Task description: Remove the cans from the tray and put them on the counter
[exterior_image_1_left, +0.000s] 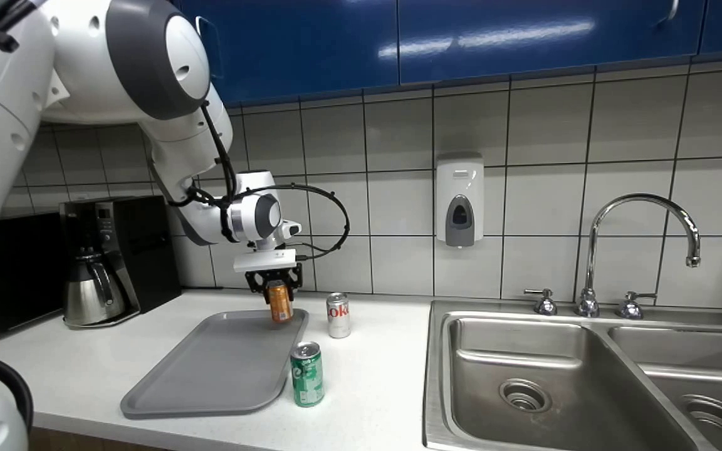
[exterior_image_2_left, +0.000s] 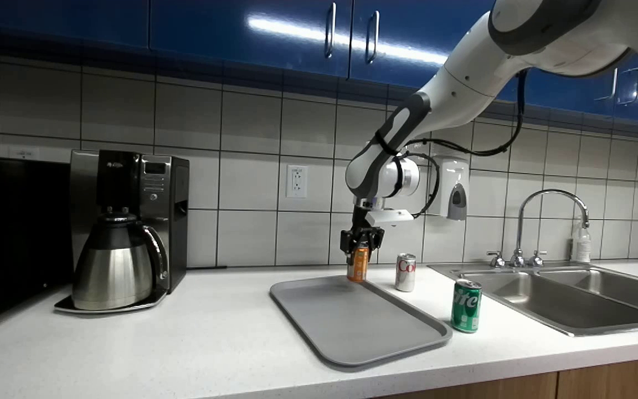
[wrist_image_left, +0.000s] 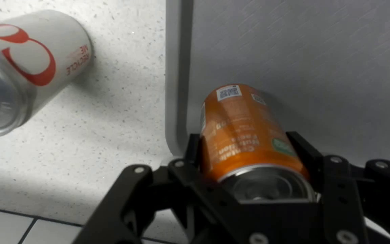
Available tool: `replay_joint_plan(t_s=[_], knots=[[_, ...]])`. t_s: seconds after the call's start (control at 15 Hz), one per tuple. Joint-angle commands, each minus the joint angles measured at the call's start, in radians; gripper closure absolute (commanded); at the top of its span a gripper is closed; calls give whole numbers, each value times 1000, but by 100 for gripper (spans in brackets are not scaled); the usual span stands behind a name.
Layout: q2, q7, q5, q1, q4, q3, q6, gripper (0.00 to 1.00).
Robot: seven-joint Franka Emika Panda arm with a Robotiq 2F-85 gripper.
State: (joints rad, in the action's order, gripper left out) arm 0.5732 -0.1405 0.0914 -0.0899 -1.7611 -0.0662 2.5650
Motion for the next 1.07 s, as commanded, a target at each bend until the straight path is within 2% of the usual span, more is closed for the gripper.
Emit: replay_joint_plan(t_s=[0.0, 1.0], knots=[[-89, -19, -13, 30, -99, -11, 33, 60], [-199, 10, -17, 72, -235, 41, 58, 60]])
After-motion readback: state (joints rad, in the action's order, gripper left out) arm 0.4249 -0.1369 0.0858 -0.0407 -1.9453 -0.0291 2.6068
